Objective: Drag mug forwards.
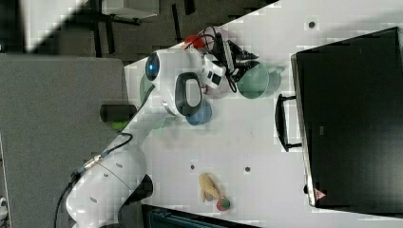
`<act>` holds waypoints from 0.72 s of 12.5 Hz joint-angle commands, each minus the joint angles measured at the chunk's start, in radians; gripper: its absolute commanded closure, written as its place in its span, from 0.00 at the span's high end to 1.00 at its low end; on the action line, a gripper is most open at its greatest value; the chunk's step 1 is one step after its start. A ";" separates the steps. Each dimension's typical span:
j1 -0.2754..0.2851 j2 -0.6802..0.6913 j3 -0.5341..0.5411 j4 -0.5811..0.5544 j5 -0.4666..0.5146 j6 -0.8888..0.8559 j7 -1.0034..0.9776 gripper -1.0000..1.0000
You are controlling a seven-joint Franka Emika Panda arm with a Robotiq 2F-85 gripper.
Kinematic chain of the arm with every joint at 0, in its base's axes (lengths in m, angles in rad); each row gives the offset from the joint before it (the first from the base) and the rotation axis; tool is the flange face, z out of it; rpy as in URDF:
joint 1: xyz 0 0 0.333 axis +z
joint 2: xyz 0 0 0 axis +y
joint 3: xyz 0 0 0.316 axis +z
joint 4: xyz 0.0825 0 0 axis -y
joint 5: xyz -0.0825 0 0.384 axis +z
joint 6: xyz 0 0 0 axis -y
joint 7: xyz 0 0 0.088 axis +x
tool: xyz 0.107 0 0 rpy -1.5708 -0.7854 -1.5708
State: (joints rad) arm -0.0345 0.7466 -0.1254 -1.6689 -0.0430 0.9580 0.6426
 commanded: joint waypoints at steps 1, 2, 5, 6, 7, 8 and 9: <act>0.004 0.030 0.013 0.103 0.024 -0.039 0.014 0.18; 0.004 0.048 0.013 0.126 0.024 -0.038 0.014 0.18; 0.005 0.046 0.012 0.135 0.024 -0.038 0.014 0.43; 0.006 0.034 0.015 0.133 0.024 -0.036 0.014 0.54; 0.010 0.009 0.014 0.123 0.023 -0.038 0.014 0.66; 0.013 -0.030 0.014 0.097 0.023 -0.042 0.013 0.78; 0.015 -0.077 0.014 0.055 0.023 -0.056 0.013 0.89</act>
State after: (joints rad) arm -0.0190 0.7441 -0.1018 -1.6260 -0.0176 0.8999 0.6489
